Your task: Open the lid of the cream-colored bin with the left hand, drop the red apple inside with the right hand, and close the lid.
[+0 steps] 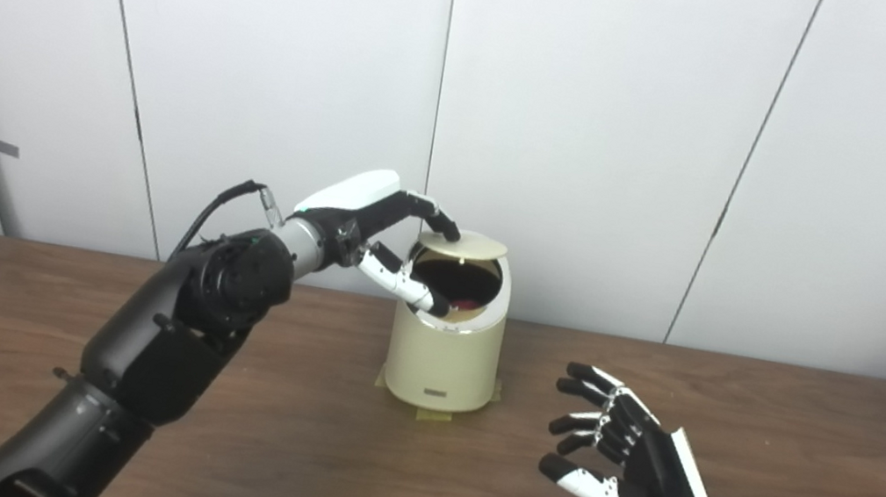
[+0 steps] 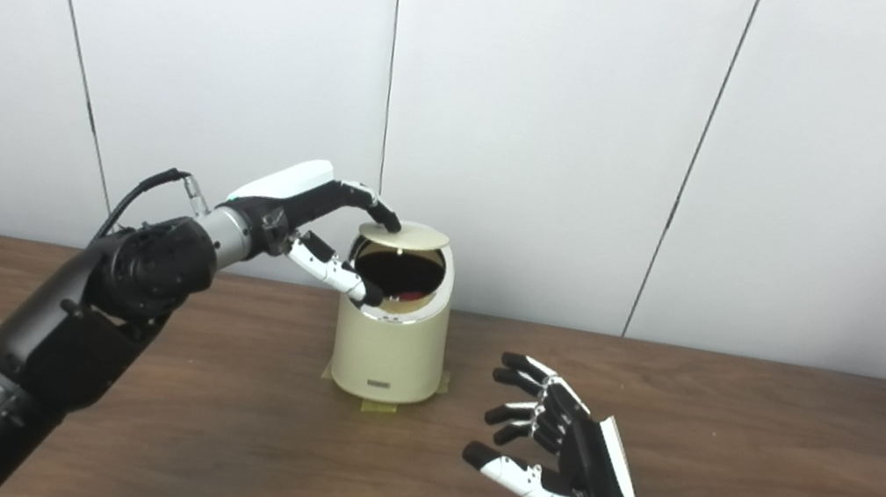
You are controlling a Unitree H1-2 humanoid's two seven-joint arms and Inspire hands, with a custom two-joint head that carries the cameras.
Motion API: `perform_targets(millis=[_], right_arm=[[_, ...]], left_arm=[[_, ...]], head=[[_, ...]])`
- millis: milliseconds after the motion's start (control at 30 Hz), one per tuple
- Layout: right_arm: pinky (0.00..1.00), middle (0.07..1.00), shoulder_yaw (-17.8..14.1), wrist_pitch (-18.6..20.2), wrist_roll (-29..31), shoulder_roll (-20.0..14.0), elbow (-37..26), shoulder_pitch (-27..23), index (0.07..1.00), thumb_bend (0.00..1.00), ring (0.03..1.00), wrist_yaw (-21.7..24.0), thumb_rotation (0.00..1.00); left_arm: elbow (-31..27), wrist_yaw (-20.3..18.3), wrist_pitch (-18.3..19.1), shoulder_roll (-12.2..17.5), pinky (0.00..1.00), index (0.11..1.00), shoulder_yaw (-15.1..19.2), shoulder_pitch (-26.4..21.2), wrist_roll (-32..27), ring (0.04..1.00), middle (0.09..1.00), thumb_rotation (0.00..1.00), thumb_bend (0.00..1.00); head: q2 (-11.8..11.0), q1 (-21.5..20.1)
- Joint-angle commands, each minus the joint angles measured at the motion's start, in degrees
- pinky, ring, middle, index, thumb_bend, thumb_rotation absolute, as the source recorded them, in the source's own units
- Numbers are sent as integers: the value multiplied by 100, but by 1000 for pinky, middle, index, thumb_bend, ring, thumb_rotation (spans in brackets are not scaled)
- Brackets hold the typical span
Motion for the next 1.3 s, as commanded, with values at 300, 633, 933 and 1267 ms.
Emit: perform_targets(millis=[300, 633, 933, 1267], right_arm=[[479, 762, 46, -34, 21, 72, -228, -217, 776, 707, 580, -65, 337], [466, 770, 91, 134, -30, 166, -335, -205, 766, 711, 576, -86, 302], [452, 763, 91, 200, 23, 185, -446, -186, 767, 714, 567, -77, 293], [445, 756, 102, 292, -45, 132, -582, -137, 767, 705, 561, -71, 295]], left_arm=[[-173, 47, -477, 150, 1000, 777, 19, -247, 37, 972, 827, 339, 894], [-99, 218, -913, 84, 1000, 784, -102, -42, 276, 962, 813, 339, 899], [-170, 268, -1030, 187, 1000, 788, -391, 35, 890, 969, 806, 349, 902], [-564, -484, -741, 429, 1000, 768, -1191, -68, 2624, 979, 799, 396, 942]], head=[[45, -52], [112, -158], [194, -186], [266, -146]])
